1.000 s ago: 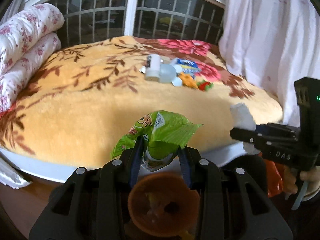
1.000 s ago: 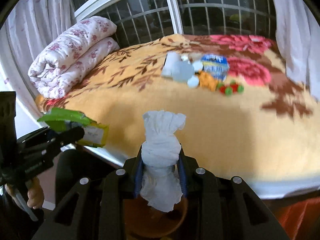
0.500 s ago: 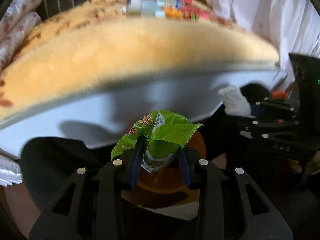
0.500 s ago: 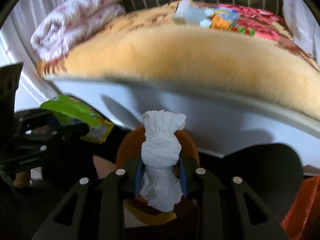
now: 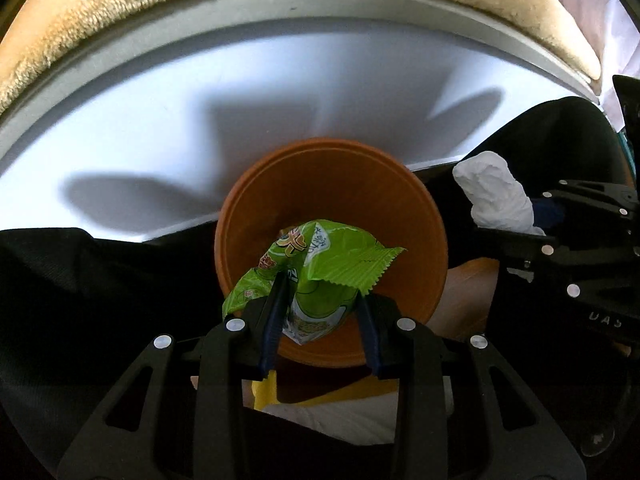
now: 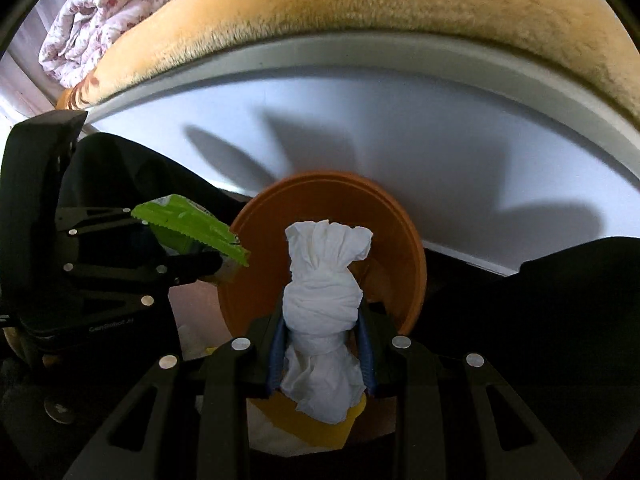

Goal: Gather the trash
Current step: 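Carry wrapper and tissue over the orange bucket and open both grippers, then move the right gripper to the blue-white box and grasp it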

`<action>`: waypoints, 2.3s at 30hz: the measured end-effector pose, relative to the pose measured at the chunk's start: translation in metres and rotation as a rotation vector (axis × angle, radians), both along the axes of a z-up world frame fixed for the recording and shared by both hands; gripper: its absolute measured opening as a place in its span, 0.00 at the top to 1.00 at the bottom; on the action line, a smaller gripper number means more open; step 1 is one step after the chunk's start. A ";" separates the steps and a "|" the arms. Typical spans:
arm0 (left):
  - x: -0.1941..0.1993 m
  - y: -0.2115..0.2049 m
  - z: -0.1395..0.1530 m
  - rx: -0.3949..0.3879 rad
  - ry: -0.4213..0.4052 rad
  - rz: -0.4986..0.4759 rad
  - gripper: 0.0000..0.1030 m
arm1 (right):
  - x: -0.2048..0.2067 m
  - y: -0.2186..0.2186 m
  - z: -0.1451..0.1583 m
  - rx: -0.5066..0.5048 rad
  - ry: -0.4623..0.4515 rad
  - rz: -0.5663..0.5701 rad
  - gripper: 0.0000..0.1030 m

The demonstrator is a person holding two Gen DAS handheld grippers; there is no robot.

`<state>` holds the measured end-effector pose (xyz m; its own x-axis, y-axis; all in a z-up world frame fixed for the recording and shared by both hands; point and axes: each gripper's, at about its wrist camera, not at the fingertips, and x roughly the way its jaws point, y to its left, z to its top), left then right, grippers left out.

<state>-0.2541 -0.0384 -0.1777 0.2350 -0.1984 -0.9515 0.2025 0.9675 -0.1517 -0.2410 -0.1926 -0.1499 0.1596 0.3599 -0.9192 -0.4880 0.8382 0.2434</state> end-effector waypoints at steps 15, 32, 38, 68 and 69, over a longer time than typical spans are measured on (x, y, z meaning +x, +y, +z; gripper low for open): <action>0.000 -0.004 0.001 0.047 -0.020 0.012 0.21 | 0.002 0.010 -0.002 -0.048 -0.040 0.013 0.27; -0.001 0.010 0.095 -0.018 -0.281 0.006 0.21 | 0.033 -0.045 0.110 0.115 -0.249 -0.055 0.31; 0.027 0.009 0.149 -0.116 -0.414 0.003 0.13 | 0.118 -0.056 0.174 0.119 -0.390 -0.083 0.31; 0.125 0.021 0.159 -0.155 -0.428 0.084 0.13 | 0.332 -0.057 0.194 0.470 -0.193 -0.114 0.99; 0.130 0.020 0.160 -0.151 -0.431 0.085 0.13 | 0.322 -0.064 0.201 0.474 -0.219 -0.122 0.99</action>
